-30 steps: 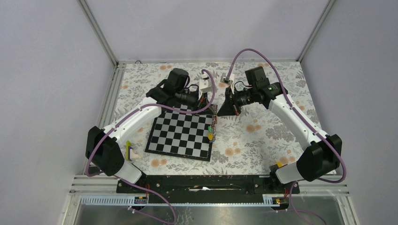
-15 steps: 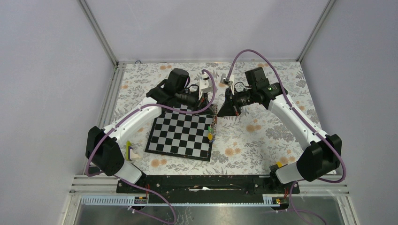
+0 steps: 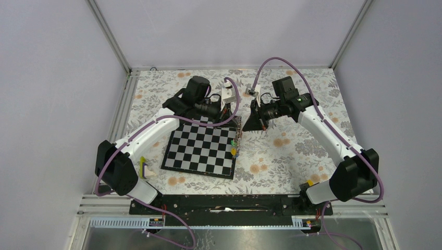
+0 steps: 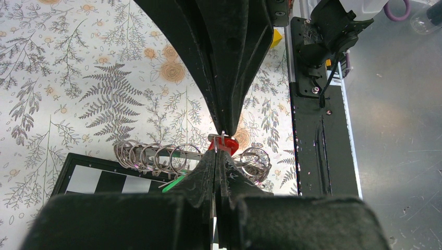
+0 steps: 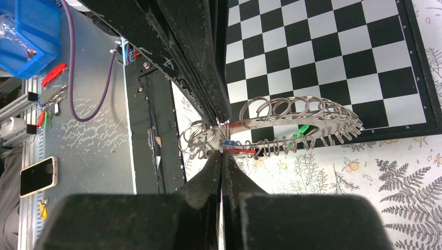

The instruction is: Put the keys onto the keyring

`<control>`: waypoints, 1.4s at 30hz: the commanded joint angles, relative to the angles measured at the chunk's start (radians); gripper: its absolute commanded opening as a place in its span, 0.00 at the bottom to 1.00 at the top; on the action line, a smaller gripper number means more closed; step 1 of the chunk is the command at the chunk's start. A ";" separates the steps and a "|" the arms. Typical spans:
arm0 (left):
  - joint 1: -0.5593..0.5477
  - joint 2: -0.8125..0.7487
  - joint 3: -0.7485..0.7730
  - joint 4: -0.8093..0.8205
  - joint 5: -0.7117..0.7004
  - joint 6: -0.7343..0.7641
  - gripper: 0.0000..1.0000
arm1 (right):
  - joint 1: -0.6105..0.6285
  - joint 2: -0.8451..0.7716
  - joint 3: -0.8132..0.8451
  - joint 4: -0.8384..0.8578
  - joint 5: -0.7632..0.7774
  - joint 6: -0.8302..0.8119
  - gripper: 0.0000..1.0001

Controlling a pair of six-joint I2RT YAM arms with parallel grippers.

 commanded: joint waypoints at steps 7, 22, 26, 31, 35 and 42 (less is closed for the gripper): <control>-0.005 -0.017 0.022 0.028 0.009 0.006 0.00 | -0.006 -0.038 -0.001 0.007 -0.016 -0.008 0.00; -0.005 -0.023 0.012 0.041 0.018 -0.003 0.00 | -0.008 -0.032 0.004 0.010 -0.038 -0.004 0.00; -0.005 -0.021 0.011 0.043 0.021 -0.003 0.00 | -0.012 -0.031 -0.004 0.026 -0.012 0.013 0.00; -0.005 -0.021 0.011 0.042 0.023 -0.003 0.00 | -0.019 -0.021 -0.004 0.039 0.019 0.037 0.00; -0.005 -0.021 0.009 0.042 0.023 -0.003 0.00 | -0.020 -0.017 0.006 0.039 0.003 0.041 0.00; -0.005 -0.019 0.008 0.042 0.023 -0.003 0.00 | -0.019 -0.025 0.018 0.013 -0.069 0.012 0.00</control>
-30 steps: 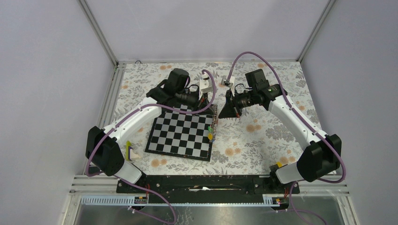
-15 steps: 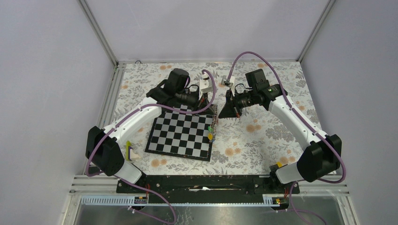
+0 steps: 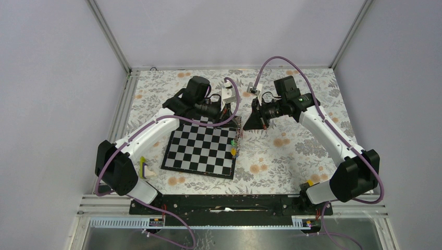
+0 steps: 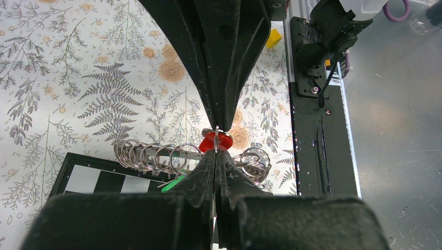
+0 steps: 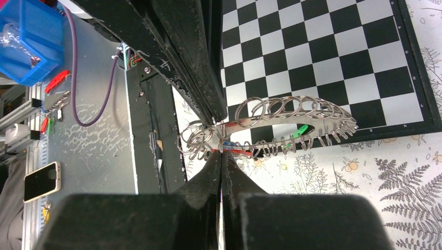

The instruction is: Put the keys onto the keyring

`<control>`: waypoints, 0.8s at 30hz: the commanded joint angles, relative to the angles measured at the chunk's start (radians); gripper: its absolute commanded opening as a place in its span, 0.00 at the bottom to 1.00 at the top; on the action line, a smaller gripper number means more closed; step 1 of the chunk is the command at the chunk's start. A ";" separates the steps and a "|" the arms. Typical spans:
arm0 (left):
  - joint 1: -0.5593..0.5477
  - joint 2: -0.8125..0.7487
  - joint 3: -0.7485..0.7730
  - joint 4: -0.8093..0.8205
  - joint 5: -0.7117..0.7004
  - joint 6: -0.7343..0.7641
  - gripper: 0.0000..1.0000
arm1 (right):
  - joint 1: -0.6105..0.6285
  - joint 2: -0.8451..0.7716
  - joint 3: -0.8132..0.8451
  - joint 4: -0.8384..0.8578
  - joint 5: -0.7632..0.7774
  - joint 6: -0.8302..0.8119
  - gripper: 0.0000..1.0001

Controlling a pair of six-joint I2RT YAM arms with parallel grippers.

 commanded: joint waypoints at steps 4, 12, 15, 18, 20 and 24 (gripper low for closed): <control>-0.004 -0.018 0.011 0.043 0.021 0.002 0.00 | -0.004 -0.024 0.027 -0.010 -0.079 -0.024 0.00; -0.004 -0.015 0.009 0.042 0.024 0.004 0.00 | -0.005 0.005 0.048 0.017 -0.040 0.020 0.00; -0.004 -0.015 0.009 0.042 0.024 0.003 0.00 | -0.005 0.013 0.050 0.023 -0.034 0.027 0.00; -0.005 -0.016 0.008 0.042 0.024 0.005 0.00 | -0.005 0.014 0.053 0.025 -0.036 0.030 0.00; -0.005 -0.014 0.008 0.043 0.026 0.004 0.00 | -0.005 0.014 0.055 0.025 -0.036 0.030 0.00; -0.005 -0.014 0.009 0.042 0.030 0.003 0.00 | -0.005 0.015 0.054 0.024 -0.028 0.032 0.00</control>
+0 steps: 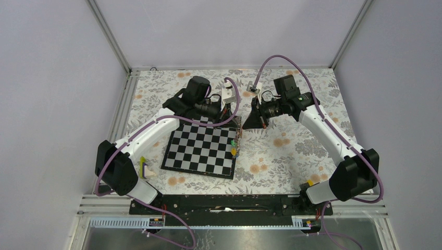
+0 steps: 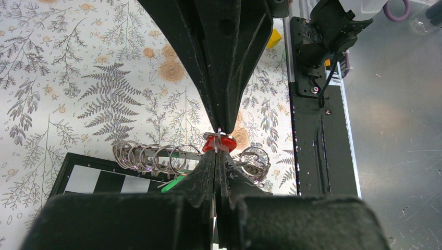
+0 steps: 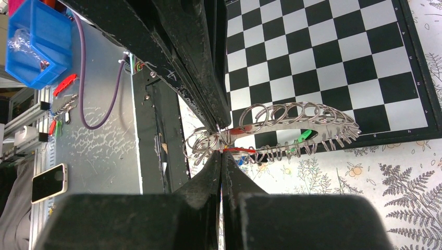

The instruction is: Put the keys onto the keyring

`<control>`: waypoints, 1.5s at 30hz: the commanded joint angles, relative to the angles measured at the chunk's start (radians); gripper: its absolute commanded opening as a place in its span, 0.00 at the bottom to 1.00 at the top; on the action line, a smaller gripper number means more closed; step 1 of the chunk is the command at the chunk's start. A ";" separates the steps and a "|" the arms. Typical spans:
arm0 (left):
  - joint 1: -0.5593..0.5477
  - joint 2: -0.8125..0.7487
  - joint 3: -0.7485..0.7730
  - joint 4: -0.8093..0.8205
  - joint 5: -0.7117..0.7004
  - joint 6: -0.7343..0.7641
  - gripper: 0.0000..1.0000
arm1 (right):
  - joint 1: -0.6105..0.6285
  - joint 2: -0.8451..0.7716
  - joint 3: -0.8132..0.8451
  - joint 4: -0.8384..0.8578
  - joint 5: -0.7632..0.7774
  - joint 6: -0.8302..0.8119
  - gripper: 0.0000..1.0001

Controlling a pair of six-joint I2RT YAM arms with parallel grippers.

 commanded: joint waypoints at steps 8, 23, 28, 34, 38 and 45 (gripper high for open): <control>-0.006 -0.016 0.006 0.043 0.029 0.004 0.00 | -0.005 0.014 0.042 0.023 0.007 0.018 0.00; -0.008 -0.013 0.004 0.043 0.032 0.004 0.00 | -0.005 0.014 0.056 0.023 -0.014 0.019 0.00; -0.008 -0.014 0.003 0.042 0.031 0.004 0.00 | -0.005 0.015 0.052 0.023 -0.004 0.017 0.00; -0.008 -0.013 0.001 0.043 0.032 0.006 0.00 | -0.004 0.011 0.048 0.022 -0.008 0.014 0.00; -0.010 -0.011 0.003 0.043 0.032 0.005 0.00 | -0.004 0.011 0.048 0.022 -0.012 0.014 0.00; -0.011 -0.012 0.000 0.043 0.031 0.006 0.00 | -0.005 0.016 0.053 0.022 -0.006 0.016 0.00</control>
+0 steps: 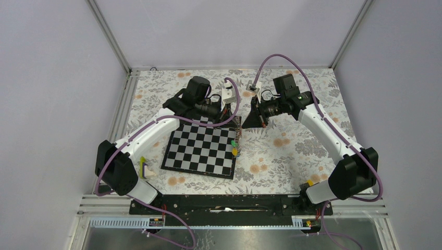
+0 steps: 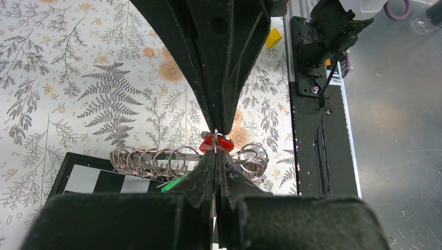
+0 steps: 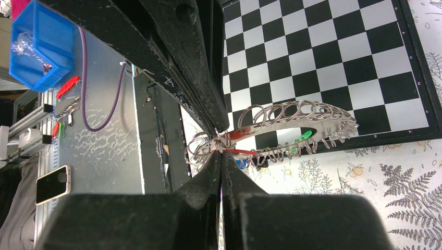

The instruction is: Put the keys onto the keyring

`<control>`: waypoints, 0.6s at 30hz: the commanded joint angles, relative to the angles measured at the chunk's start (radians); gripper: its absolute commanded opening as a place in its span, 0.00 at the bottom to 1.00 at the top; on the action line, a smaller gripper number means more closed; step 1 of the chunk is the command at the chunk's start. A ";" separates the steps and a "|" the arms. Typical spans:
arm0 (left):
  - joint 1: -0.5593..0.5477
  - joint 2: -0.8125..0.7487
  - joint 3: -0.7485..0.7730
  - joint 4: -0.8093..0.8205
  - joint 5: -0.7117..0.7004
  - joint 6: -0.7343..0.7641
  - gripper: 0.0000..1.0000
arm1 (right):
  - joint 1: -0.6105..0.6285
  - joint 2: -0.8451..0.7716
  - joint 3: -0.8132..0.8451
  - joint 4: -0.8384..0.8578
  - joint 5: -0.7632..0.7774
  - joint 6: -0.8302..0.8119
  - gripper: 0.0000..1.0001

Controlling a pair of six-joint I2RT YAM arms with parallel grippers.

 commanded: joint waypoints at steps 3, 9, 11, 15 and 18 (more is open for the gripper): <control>-0.010 -0.013 0.004 0.041 0.031 0.006 0.00 | -0.005 0.003 0.033 0.023 0.001 0.001 0.00; -0.012 -0.011 0.006 0.042 0.033 0.005 0.00 | -0.005 0.002 0.020 0.023 0.014 -0.002 0.00; -0.011 -0.011 0.004 0.041 0.032 0.006 0.00 | -0.005 0.001 0.020 0.023 0.014 -0.002 0.00; -0.012 -0.014 0.003 0.042 0.031 0.006 0.00 | -0.005 0.005 0.018 0.023 0.014 -0.002 0.00; -0.011 -0.016 0.001 0.042 0.030 0.006 0.00 | -0.005 0.009 0.014 0.023 0.015 -0.002 0.00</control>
